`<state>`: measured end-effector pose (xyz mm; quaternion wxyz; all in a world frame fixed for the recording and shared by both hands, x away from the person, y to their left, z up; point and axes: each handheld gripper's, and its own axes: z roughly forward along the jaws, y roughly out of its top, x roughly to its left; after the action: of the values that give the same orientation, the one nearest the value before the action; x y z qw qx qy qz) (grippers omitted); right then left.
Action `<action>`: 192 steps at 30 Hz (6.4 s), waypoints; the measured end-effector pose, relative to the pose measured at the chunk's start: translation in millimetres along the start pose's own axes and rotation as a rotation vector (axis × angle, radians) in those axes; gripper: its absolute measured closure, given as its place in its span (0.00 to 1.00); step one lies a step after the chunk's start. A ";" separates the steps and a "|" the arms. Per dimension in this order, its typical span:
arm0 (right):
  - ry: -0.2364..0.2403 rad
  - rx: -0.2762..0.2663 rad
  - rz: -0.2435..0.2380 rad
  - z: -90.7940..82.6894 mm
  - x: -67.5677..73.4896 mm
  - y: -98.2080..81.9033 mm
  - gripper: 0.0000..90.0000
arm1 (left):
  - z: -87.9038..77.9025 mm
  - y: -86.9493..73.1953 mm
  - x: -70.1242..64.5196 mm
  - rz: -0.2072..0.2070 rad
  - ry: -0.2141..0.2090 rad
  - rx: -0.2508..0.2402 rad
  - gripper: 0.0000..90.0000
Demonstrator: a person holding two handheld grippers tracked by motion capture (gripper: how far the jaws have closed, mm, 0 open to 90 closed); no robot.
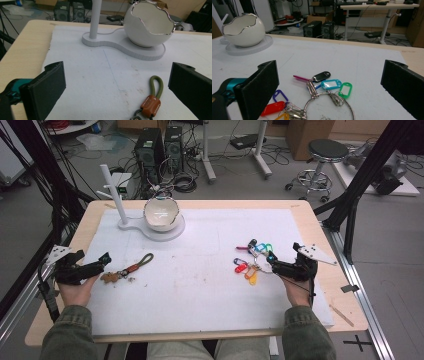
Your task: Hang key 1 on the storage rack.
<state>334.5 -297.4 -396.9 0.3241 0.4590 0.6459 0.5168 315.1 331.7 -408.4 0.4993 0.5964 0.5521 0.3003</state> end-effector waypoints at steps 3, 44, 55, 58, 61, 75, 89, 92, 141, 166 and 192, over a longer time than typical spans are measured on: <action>-0.006 -0.001 0.001 -0.3 -1.2 -0.1 0.01 | 0.7 1.9 -2.5 0.011 -0.005 0.014 0.02; 0.000 0.004 -0.039 0.1 1.0 -0.7 0.01 | 66.7 20.2 -35.9 0.213 -0.162 0.403 0.02; 0.003 0.008 -0.049 1.0 1.5 -1.2 0.01 | 77.3 14.6 -33.4 0.221 -0.199 0.518 0.05; 0.004 0.010 -0.054 1.1 2.4 -1.2 0.01 | 79.5 12.5 -33.4 0.227 -0.210 0.546 0.08; -0.012 -0.011 -0.067 -1.5 3.4 -0.3 0.01 | 81.0 10.3 -34.8 0.240 -0.218 0.570 0.13; -0.026 0.002 -0.070 -1.2 3.3 -1.3 0.01 | 87.3 4.4 -34.5 0.250 -0.224 0.623 0.28; -0.032 -0.001 -0.079 -2.8 2.3 -1.8 0.01 | 85.5 3.2 -36.5 0.284 -0.231 0.667 0.66; -0.029 -0.001 -0.080 -2.6 2.4 -1.9 0.01 | 85.8 3.3 -35.5 0.278 -0.233 0.666 0.69; -0.057 0.000 -0.077 -6.3 4.6 -3.6 0.01 | 39.4 98.3 29.6 0.069 -0.153 0.427 0.79; -0.062 0.013 -0.053 -19.4 7.6 -7.9 0.01 | 49.0 150.8 64.5 -0.059 -0.100 0.306 0.79; -0.042 0.028 -0.042 -18.5 6.5 -10.0 0.01 | 88.2 146.7 81.9 -0.177 -0.129 0.272 0.79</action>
<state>313.0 -298.6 -401.4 0.3421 0.4604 0.6556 0.4911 465.1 402.8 -316.5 0.4728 0.6255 0.6049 0.1386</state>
